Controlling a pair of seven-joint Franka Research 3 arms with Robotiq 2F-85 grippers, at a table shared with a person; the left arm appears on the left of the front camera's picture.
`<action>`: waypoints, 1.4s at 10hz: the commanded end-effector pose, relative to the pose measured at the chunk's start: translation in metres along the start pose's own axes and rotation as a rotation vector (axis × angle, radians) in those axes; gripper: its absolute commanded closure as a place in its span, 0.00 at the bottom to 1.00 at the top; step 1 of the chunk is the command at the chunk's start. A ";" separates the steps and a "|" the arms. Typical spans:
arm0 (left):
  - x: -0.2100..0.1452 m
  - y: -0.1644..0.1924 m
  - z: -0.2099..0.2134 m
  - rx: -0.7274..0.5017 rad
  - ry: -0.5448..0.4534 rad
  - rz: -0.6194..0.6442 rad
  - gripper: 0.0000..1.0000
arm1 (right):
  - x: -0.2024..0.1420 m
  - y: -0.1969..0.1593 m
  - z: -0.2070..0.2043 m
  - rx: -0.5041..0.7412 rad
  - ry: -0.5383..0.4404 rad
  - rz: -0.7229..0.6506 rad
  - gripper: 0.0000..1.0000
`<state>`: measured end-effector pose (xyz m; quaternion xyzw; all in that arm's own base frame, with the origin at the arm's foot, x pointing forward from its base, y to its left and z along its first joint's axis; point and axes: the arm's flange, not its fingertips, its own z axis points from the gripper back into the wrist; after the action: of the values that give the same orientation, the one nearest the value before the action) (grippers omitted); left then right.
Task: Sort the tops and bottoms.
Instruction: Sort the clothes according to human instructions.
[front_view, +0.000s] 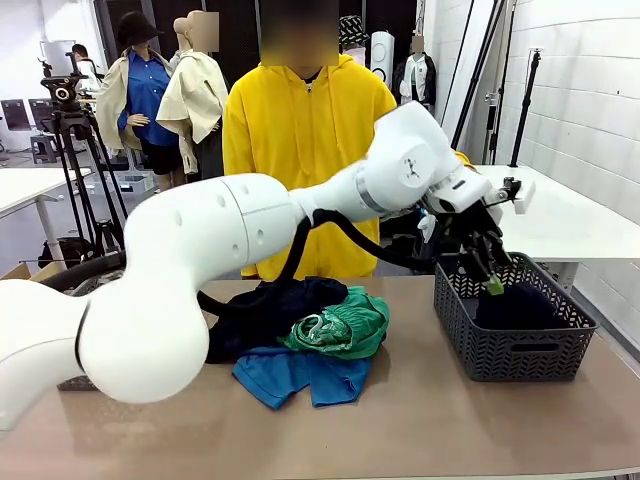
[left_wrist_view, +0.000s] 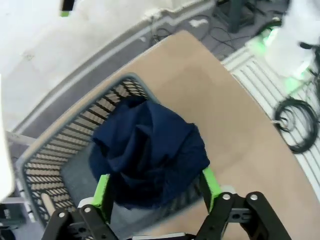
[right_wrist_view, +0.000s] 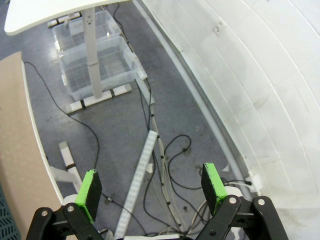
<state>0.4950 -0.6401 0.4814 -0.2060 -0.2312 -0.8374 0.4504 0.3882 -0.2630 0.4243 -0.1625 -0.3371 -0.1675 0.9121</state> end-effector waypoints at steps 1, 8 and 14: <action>-0.008 -0.015 0.021 -0.099 0.031 -0.010 0.00 | -0.001 -0.002 0.000 -0.001 0.006 0.011 0.00; -0.055 -0.049 0.184 0.233 0.190 0.176 0.00 | -0.001 -0.002 0.000 -0.001 0.006 0.011 0.00; -0.143 -0.160 0.324 0.599 0.481 0.601 0.00 | -0.001 -0.002 0.000 -0.001 0.006 0.011 0.00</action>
<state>0.5903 -0.3604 0.7461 0.0807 -0.2891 -0.6166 0.7278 0.3879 -0.2635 0.4245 -0.1627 -0.3372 -0.1680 0.9119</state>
